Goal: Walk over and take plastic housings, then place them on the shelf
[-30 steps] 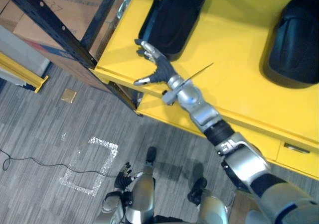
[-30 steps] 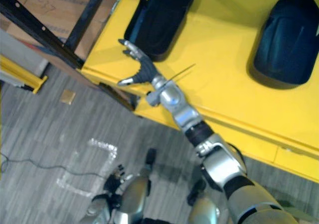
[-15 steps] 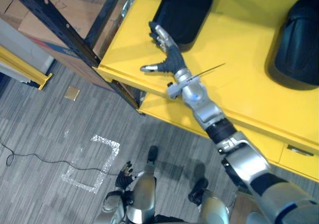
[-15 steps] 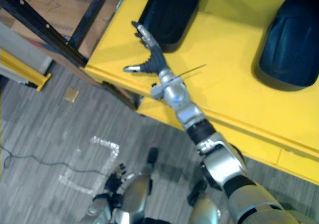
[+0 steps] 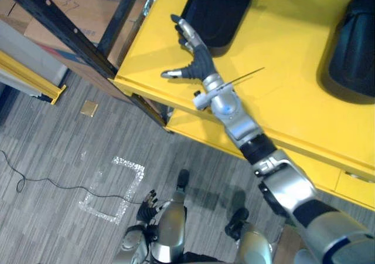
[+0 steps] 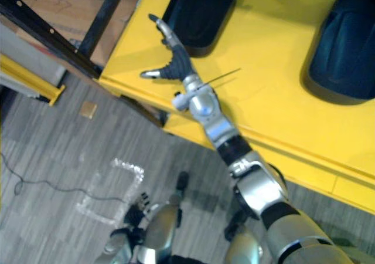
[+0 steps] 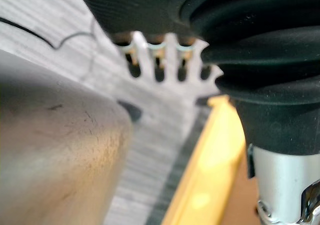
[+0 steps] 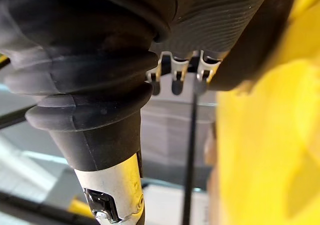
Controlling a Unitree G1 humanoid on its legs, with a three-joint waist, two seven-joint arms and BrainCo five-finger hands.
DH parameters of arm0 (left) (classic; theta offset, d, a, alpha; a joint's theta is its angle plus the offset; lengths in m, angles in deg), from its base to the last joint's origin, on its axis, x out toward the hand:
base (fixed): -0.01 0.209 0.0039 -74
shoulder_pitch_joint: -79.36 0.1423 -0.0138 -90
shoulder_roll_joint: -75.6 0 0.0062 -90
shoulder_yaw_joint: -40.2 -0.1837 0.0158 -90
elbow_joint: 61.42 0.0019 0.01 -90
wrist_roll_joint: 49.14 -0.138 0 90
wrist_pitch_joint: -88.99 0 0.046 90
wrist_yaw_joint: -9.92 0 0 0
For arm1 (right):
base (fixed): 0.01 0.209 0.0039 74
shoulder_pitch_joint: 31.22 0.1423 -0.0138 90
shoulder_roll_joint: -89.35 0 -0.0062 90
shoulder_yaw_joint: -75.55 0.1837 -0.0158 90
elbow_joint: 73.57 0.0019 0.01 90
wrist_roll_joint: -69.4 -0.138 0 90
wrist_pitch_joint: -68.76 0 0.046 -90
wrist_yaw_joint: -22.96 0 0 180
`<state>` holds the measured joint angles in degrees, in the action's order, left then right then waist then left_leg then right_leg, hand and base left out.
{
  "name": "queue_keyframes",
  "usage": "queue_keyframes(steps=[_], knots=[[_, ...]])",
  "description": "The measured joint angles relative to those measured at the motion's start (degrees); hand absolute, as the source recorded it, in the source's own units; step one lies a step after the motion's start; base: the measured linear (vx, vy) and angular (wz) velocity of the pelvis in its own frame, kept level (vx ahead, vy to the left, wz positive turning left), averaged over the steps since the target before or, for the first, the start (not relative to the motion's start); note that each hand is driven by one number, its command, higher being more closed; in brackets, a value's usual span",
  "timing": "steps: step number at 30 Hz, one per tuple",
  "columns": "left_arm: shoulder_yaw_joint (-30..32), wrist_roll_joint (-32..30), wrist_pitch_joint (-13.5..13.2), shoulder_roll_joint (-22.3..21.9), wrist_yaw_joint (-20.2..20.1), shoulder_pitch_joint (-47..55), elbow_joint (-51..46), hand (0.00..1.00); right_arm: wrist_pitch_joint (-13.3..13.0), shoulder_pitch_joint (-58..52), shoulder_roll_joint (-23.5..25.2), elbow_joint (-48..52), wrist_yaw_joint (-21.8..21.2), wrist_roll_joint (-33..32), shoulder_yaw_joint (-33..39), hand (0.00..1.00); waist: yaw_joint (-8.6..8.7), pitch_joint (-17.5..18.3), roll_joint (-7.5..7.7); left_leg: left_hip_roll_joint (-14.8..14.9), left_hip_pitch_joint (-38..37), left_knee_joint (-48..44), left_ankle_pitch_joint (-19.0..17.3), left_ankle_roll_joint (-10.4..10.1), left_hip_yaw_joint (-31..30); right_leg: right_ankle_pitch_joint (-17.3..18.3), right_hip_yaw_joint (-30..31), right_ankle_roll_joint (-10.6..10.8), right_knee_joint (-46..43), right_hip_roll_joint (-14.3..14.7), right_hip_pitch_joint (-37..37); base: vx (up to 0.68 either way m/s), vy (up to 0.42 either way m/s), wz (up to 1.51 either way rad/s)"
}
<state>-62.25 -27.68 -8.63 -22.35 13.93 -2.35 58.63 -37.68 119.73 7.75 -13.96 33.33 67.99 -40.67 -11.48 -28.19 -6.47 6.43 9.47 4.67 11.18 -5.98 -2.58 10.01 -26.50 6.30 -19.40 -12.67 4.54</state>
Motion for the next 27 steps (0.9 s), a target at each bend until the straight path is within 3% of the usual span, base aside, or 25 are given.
queue_keyframes(steps=[4,7,10,13,19,23,27], knots=[[0.37,-0.26,-1.51,0.22,0.03,0.0,0.4,0.0,-0.17,-3.69,2.4,12.22,3.41,0.08,-0.88,0.0,0.52,-0.31,1.25,0.66,-2.87,0.02,-0.09,0.03,2.59,-0.94,1.06,0.17,2.39,1.04,-2.9,-0.01,-0.035,-0.22],[1.14,-2.66,-2.42,0.53,0.07,0.82,0.93,0.0,-0.67,-11.74,3.18,25.13,5.66,0.36,-0.5,0.0,2.19,1.05,3.52,1.88,-5.84,0.08,-1.37,-0.02,6.88,-2.93,4.37,0.16,6.29,2.6,-4.7,-0.02,-0.021,-0.61],[2.86,-5.69,-2.21,0.38,0.5,1.52,3.69,0.0,-0.25,-23.65,1.83,36.47,5.94,-1.22,4.43,0.0,4.76,5.86,7.3,2.47,-7.81,0.08,-2.19,-0.15,11.99,-6.18,8.16,0.33,10.58,3.76,-5.44,0.03,0.003,-0.72],[2.76,-7.99,-0.88,1.02,2.09,1.93,6.95,0.0,3.24,-33.94,-1.2,42.23,4.71,-5.38,12.02,0.0,7.92,10.38,9.2,2.88,-10.74,0.37,-3.78,-0.58,17.24,-8.73,12.67,0.59,14.67,4.48,-6.87,0.02,0.033,-0.79],[2.58,-9.07,0.2,0.16,3.47,1.47,11.35,0.0,4.21,-53.32,-5.8,45.69,0.25,-10.39,24.38,0.0,12.18,15.25,9.42,4.36,-12.92,0.44,-4.6,-1.21,22.33,-11.04,17.37,0.35,18.11,6.06,-6.77,-0.01,-0.005,-0.53],[3.05,-10.85,0.68,-0.24,3.55,0.84,16.05,0.0,4.03,-65.64,-5.89,42.08,0.95,-5.58,32.36,0.0,14.22,17.48,8.27,4.7,-13.71,0.43,-5.01,-1.81,24.11,-11.17,18.89,0.56,18.69,6.61,-6.6,-0.01,-0.005,-0.2],[5.2,-10.71,2.53,-0.17,3.68,0.94,19.88,0.0,5.29,-73.46,-3.34,31.32,0.88,-2.38,33.36,0.0,15.58,18.74,8.17,4.72,-15.04,0.42,-5.82,-2.15,26.04,-11.43,20.55,0.2,19.15,6.73,-6.76,0.02,0.015,-0.22]])
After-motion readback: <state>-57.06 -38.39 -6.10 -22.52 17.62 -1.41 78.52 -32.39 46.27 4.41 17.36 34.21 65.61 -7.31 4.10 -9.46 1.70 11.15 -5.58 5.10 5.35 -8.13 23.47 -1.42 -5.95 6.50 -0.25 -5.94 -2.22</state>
